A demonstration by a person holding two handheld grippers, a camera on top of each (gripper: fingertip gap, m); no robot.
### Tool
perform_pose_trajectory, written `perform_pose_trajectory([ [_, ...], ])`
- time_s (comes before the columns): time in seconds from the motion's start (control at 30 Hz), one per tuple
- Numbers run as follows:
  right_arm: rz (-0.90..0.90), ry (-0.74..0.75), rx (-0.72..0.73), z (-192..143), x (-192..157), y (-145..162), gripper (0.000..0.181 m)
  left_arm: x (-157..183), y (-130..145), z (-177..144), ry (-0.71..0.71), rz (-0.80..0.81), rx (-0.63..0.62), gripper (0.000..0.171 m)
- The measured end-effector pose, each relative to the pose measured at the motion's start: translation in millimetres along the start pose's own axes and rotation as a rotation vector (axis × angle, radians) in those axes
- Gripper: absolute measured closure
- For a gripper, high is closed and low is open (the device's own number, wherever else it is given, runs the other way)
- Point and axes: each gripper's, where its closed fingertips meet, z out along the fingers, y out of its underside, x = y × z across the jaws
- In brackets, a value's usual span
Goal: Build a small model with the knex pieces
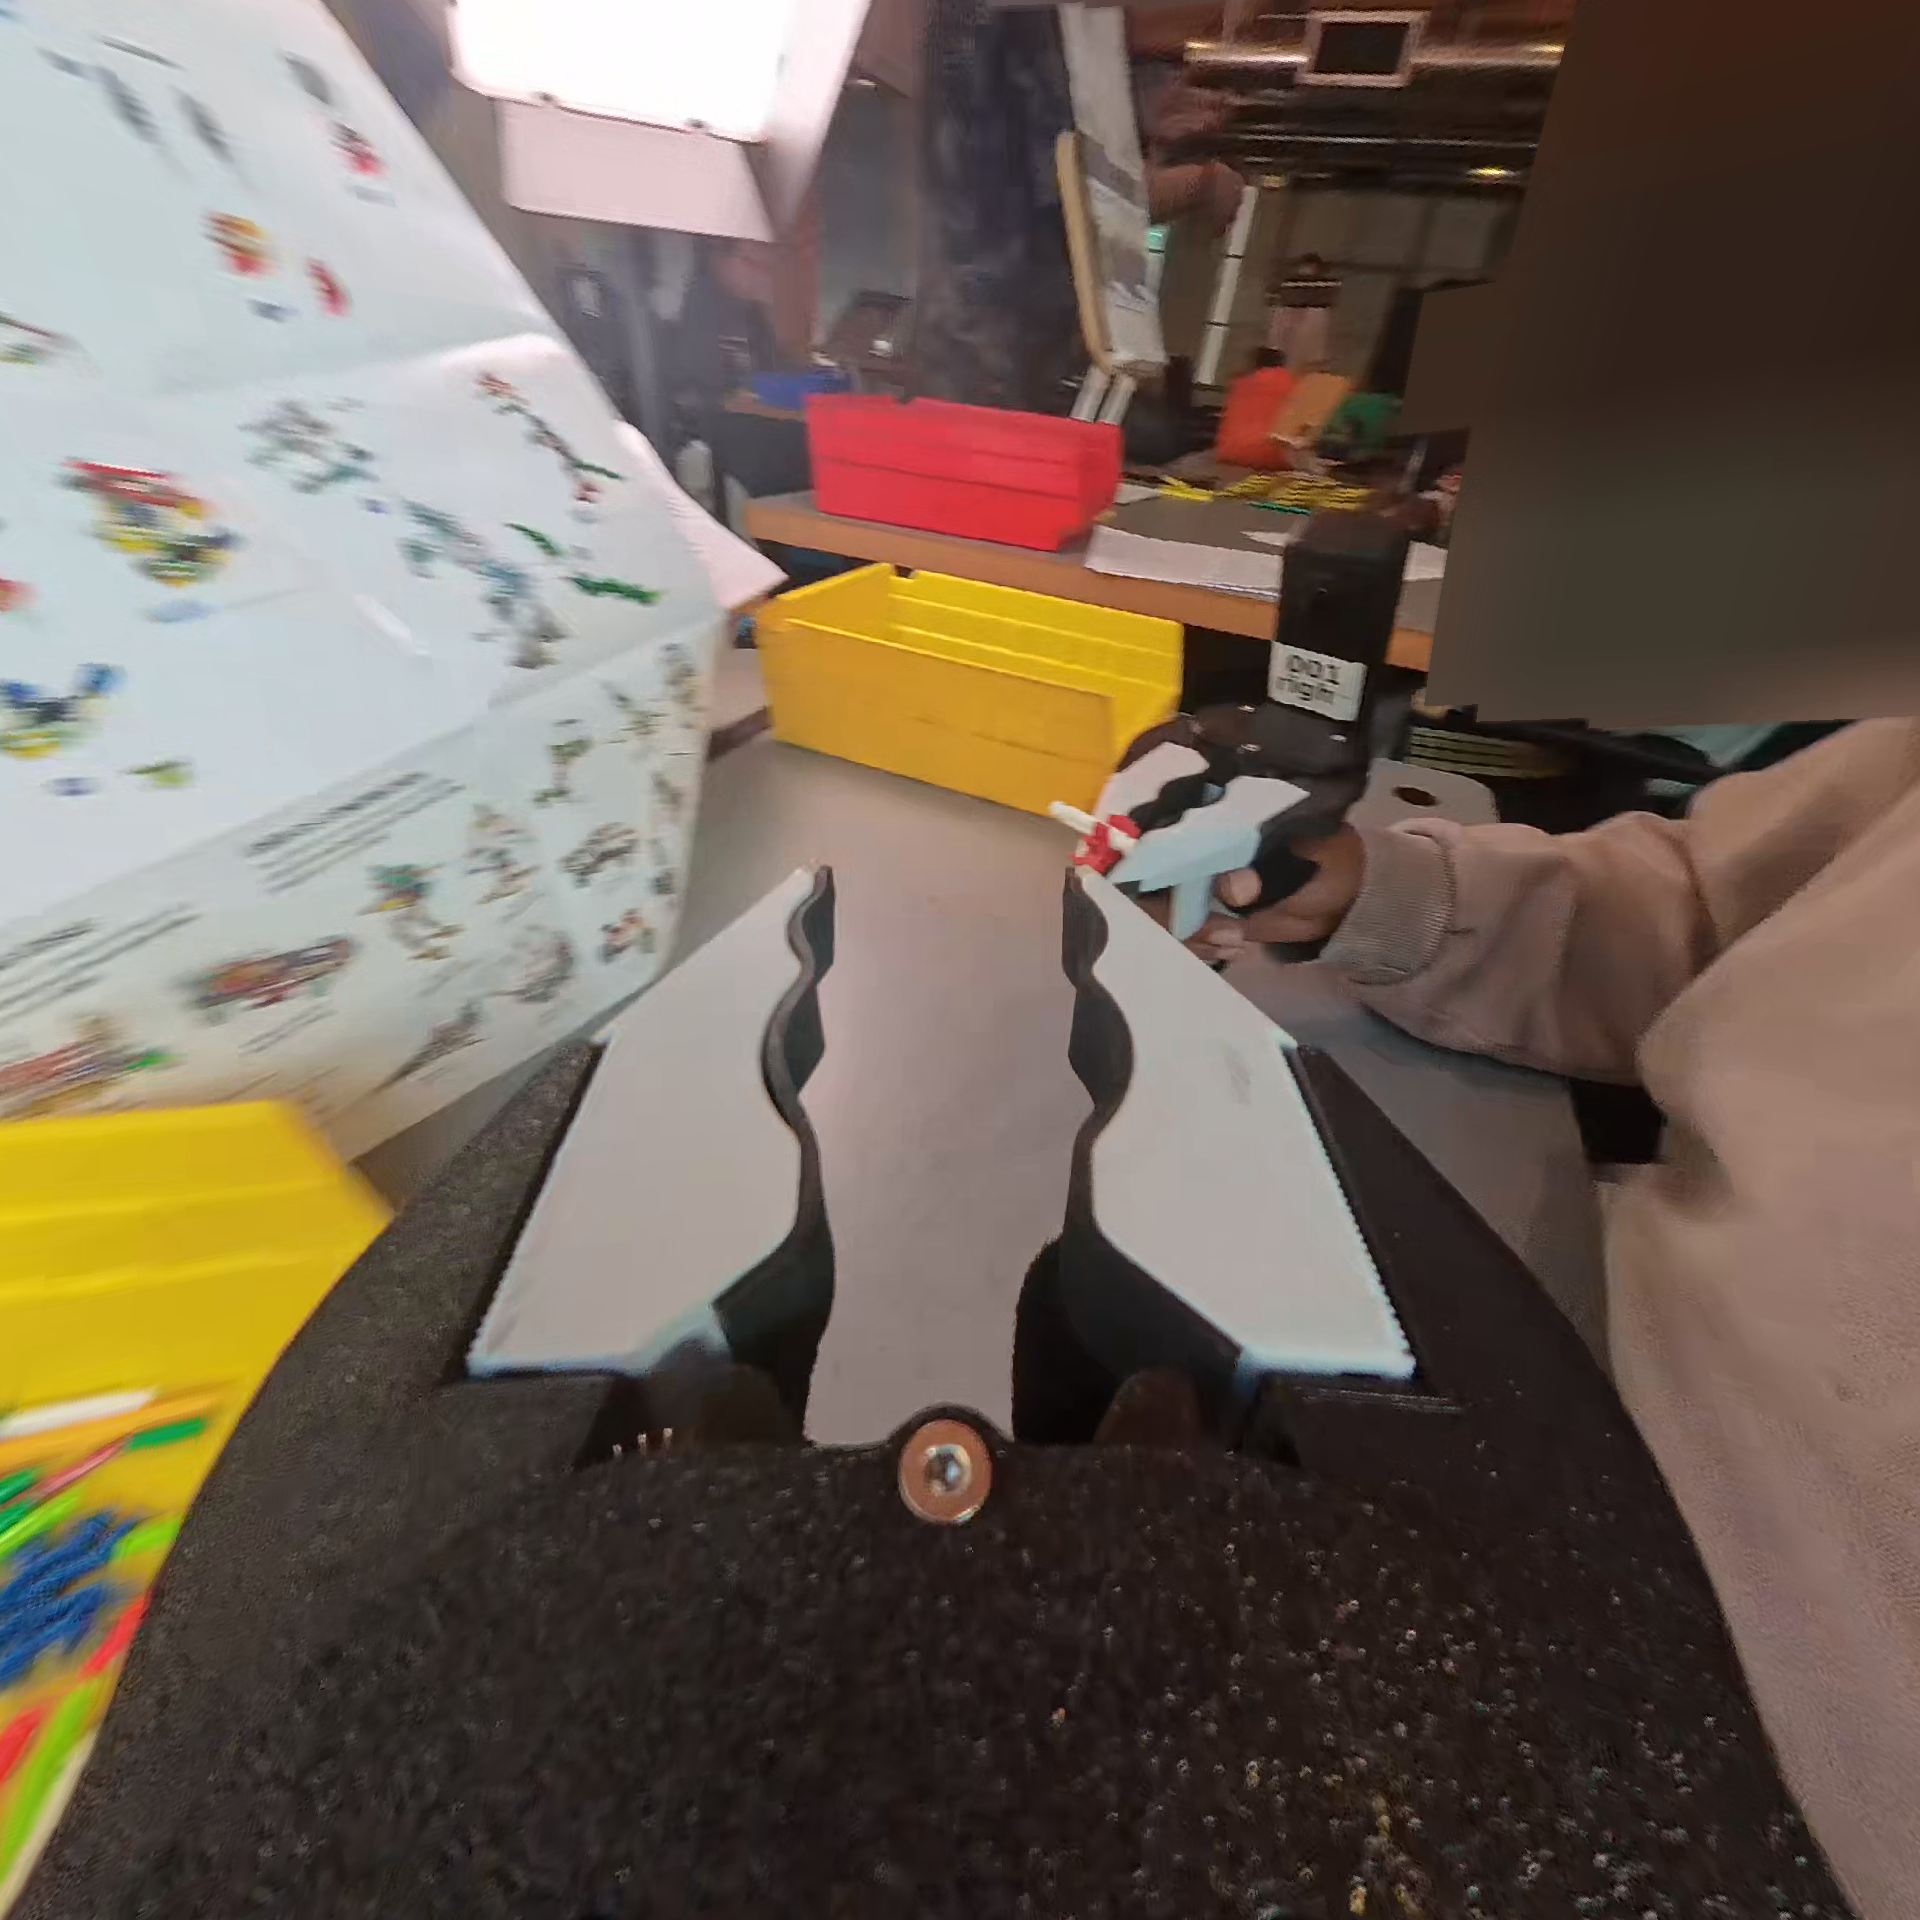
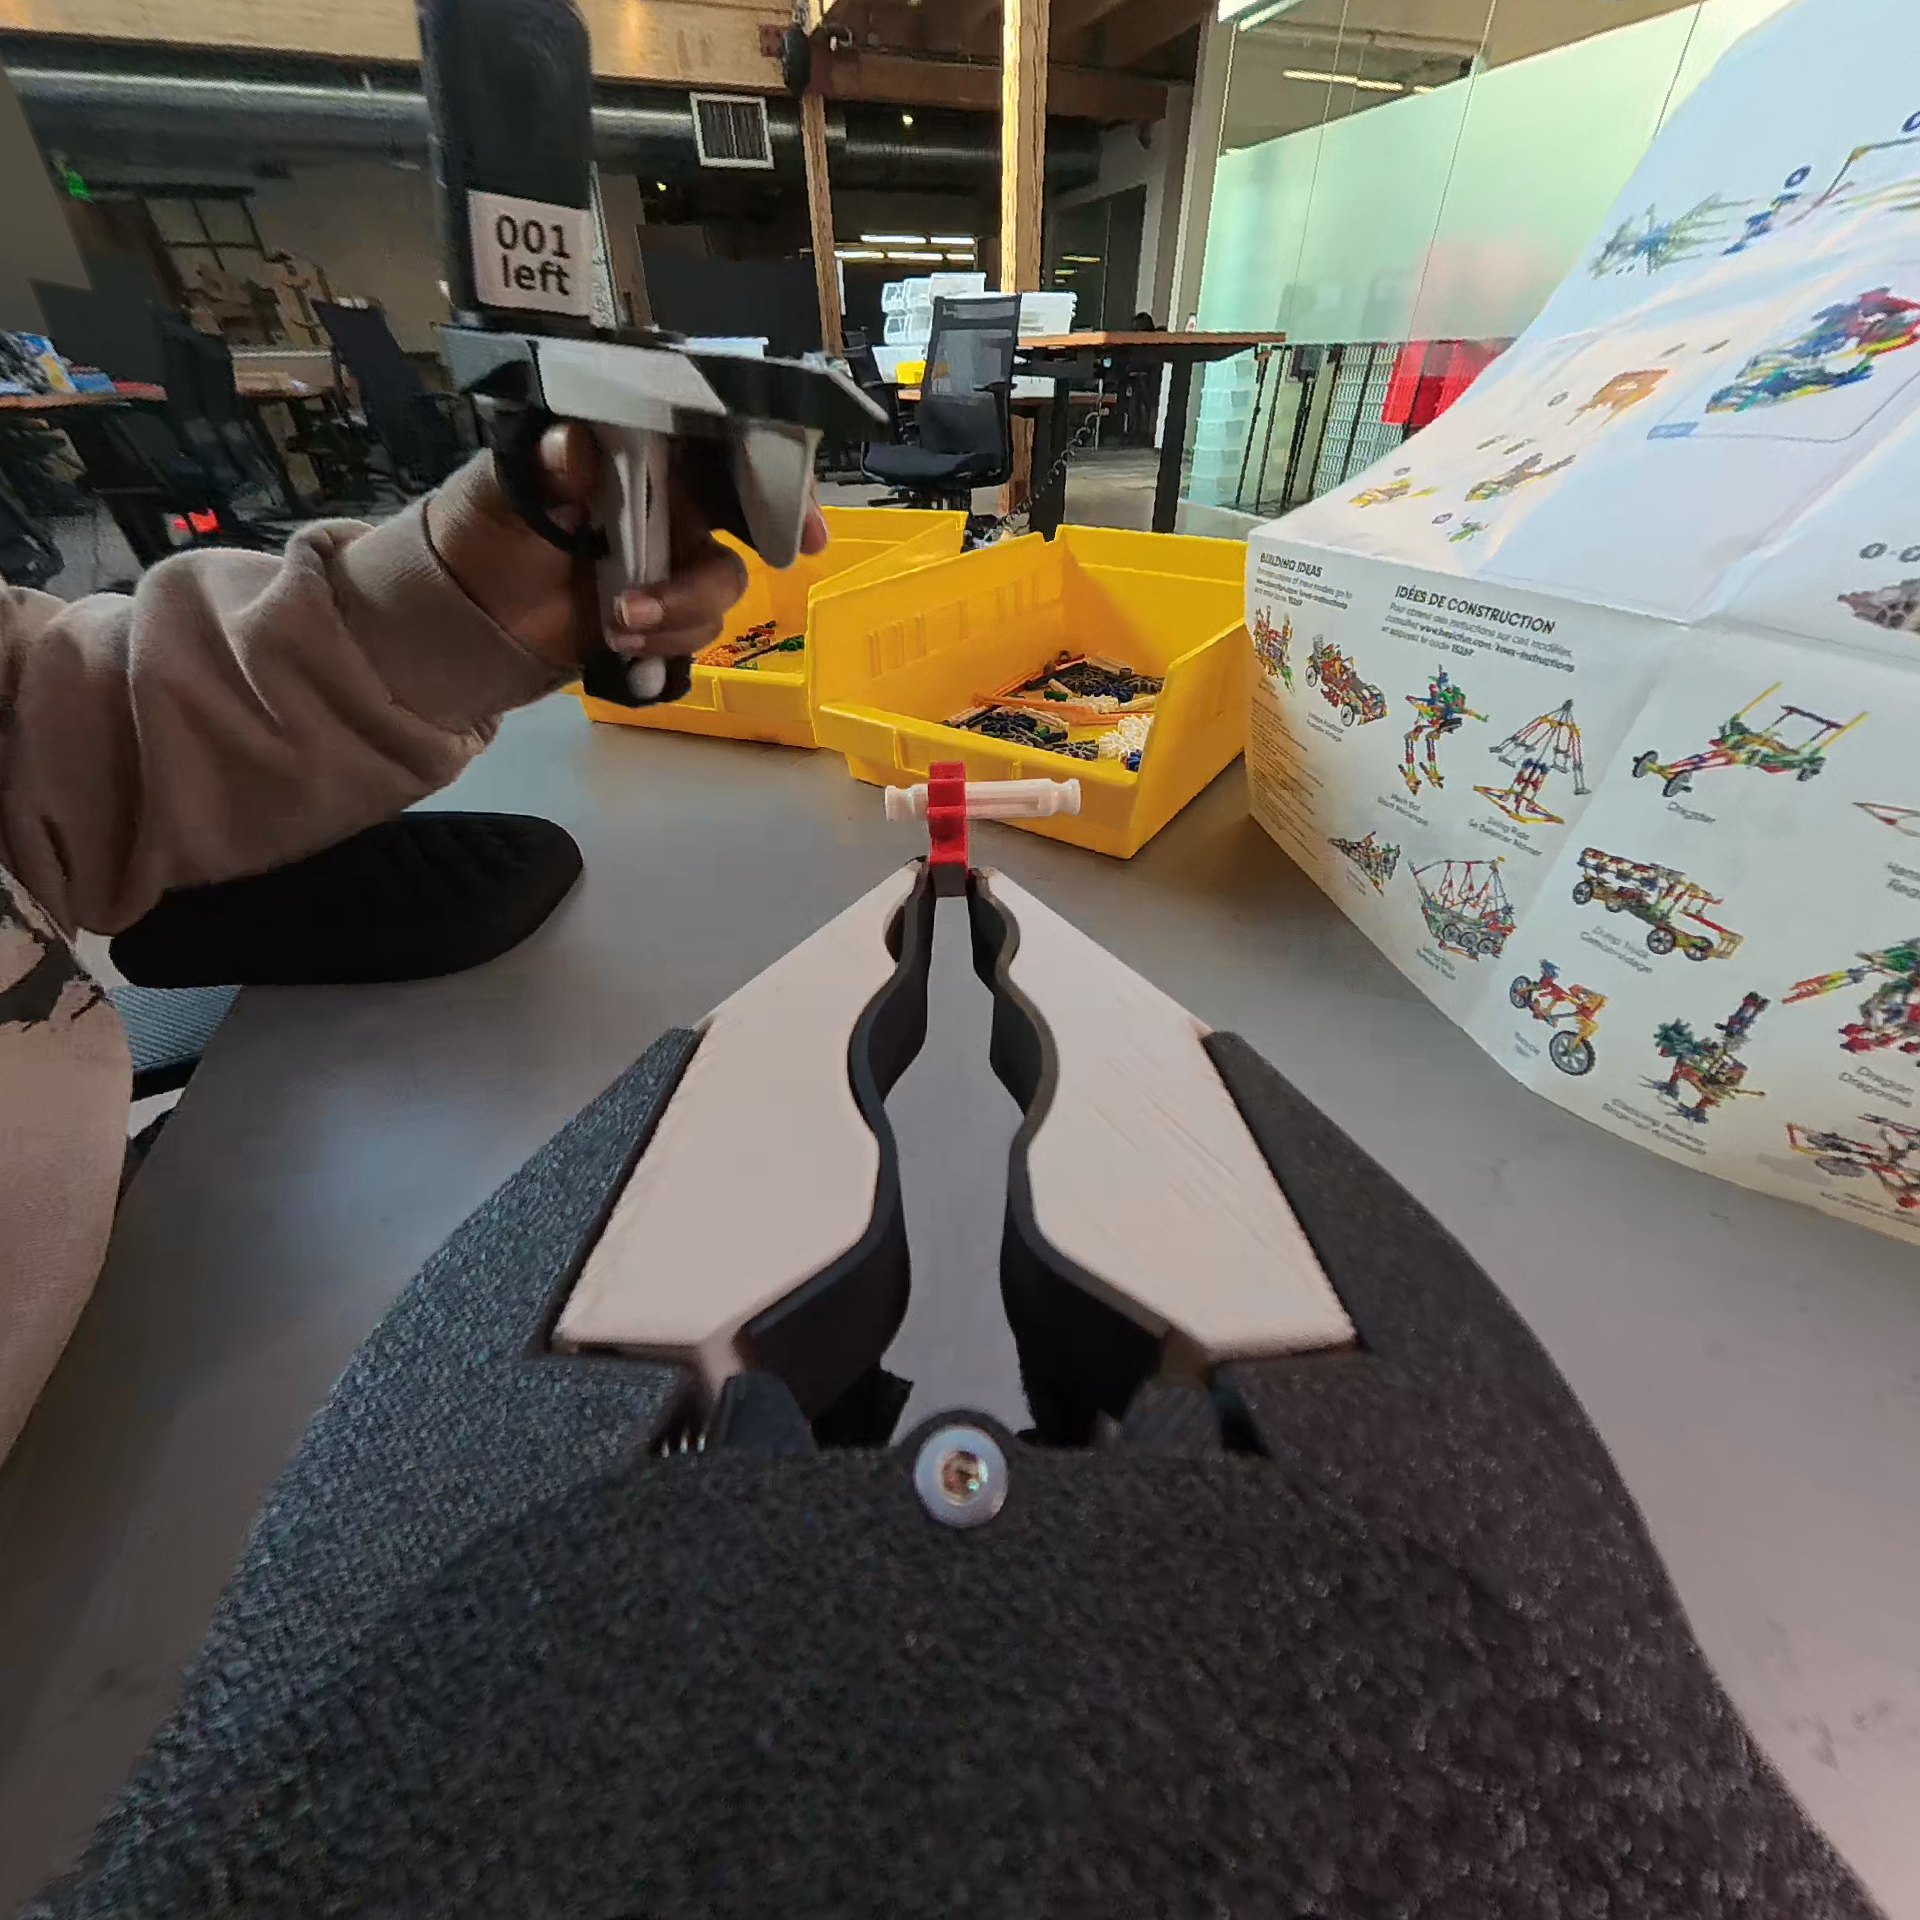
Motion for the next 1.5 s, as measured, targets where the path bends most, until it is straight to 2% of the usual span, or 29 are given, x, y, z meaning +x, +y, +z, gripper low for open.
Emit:
perform_pose_trajectory([
  [0.1,-0.049,-0.013,0.012,-0.6,-7.0,-5.2,0.178,38.1,22.1,54.3,0.204,-0.029,-0.058,0.131],
  [0.2,-0.148,-0.025,-0.006,-0.3,-14.9,-3.7,0.178,59.0,35.6,84.5,0.345,-0.093,-0.107,0.130],
  [0.33,-0.289,-0.063,-0.034,1.6,-30.3,0.0,0.178,76.4,39.6,92.3,0.585,-0.352,-0.171,0.132],
  [0.43,-0.370,-0.045,-0.053,2.3,-32.4,2.1,0.177,76.1,34.8,88.5,0.678,-0.523,-0.141,0.142],
  [0.67,-0.459,0.009,-0.105,2.4,-24.6,7.8,0.177,63.4,44.1,87.8,0.654,-0.635,-0.134,0.166],
  [0.77,-0.472,0.025,-0.108,1.9,-22.0,7.6,0.177,63.6,43.9,87.4,0.675,-0.653,-0.113,0.167],
  [1.03,-0.428,-0.069,-0.086,6.7,-40.6,8.5,0.172,76.7,41.3,82.4,0.836,-0.766,-0.047,0.168],
  [1.2,-0.459,-0.053,-0.073,6.0,-39.9,6.0,0.177,77.4,39.9,83.2,0.850,-0.769,-0.027,0.168],
  [1.3,-0.534,-0.025,-0.122,7.6,-40.2,7.2,0.179,76.9,40.4,83.8,0.849,-0.768,-0.009,0.167],
  [1.4,-0.432,-0.025,-0.132,8.5,-39.5,7.6,0.180,73.8,41.0,85.1,0.799,-0.698,-0.004,0.167],
  [1.5,-0.184,-0.073,-0.070,11.5,-40.1,3.3,0.179,68.6,37.3,85.9,0.730,-0.610,0.014,0.167],
])
